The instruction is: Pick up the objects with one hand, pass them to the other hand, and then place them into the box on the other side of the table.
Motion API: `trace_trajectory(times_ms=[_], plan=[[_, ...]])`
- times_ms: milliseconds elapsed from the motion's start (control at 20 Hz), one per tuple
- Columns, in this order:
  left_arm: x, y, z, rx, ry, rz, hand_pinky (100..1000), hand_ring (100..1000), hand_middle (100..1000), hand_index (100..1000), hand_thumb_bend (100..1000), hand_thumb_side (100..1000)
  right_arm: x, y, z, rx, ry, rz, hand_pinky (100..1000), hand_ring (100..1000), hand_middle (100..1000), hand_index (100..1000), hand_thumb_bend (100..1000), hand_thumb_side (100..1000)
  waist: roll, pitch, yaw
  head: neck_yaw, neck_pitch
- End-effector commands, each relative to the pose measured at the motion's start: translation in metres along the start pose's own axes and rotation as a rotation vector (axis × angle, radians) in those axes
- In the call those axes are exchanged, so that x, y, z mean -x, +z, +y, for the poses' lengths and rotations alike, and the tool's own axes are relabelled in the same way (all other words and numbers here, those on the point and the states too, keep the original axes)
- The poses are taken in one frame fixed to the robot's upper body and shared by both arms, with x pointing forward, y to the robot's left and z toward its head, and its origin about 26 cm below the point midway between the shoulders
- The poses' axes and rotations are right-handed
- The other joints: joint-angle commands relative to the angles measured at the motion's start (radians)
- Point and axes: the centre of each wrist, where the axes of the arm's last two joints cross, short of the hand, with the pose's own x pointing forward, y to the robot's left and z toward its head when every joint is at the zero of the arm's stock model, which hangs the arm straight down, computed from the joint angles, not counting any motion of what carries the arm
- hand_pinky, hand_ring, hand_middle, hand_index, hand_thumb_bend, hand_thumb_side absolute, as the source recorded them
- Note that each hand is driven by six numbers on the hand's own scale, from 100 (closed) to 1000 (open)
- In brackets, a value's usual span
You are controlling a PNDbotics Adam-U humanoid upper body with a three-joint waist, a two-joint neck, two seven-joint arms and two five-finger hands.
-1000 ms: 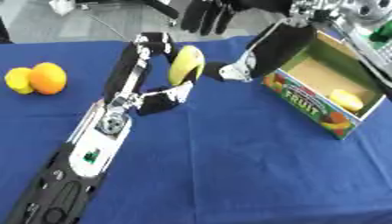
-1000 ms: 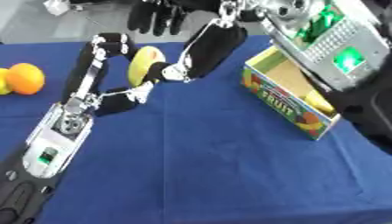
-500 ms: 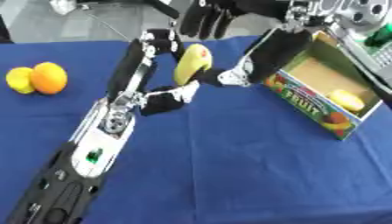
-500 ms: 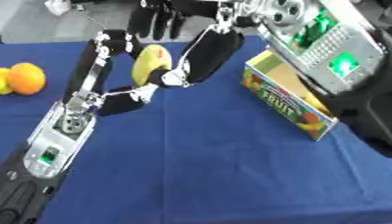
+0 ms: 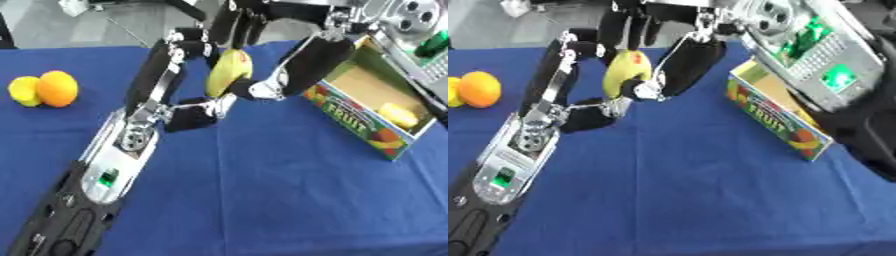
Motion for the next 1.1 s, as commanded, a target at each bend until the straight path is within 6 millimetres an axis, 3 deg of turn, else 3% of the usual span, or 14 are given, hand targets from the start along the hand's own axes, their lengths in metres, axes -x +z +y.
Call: trace_trajectory(times_ms=[50,1100], plan=[[-0.011,-0.011,0.007,-0.008,0.001,-0.058,582,443,404,422,100,100,-0.001,0.007,-0.007,0.029,0.040,0.020,720,741,693,763,356,100,-0.013,-0.012,0.000,0.000,-0.012],[-0.013,-0.008,0.004,0.011,0.016,-0.065,574,442,403,424,100,100,0.010,0.017,-0.010,0.049,0.084,0.089,724,742,675,753,397,100,-0.009,-0.010,-0.008,-0.007,-0.020]])
